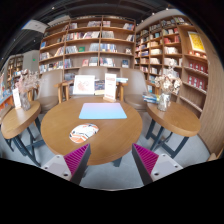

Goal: Arrange mouse

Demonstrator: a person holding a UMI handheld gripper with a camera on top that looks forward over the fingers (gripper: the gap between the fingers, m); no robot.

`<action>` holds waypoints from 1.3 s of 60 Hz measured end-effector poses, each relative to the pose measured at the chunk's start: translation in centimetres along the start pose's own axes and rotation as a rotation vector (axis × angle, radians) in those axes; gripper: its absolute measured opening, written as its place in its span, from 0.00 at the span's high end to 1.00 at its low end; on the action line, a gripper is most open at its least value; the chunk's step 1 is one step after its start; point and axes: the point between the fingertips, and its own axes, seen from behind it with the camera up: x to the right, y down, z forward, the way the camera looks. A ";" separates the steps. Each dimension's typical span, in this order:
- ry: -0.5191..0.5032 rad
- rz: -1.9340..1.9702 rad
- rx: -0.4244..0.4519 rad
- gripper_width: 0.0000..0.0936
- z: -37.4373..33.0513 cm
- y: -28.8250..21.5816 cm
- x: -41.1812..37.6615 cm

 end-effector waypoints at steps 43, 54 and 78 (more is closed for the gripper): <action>-0.138 -0.066 -0.057 0.09 5.0 2.5 -14.4; -0.132 -0.056 -0.088 0.09 8.0 2.4 -15.2; -0.140 -0.026 -0.172 0.08 13.5 0.7 -16.2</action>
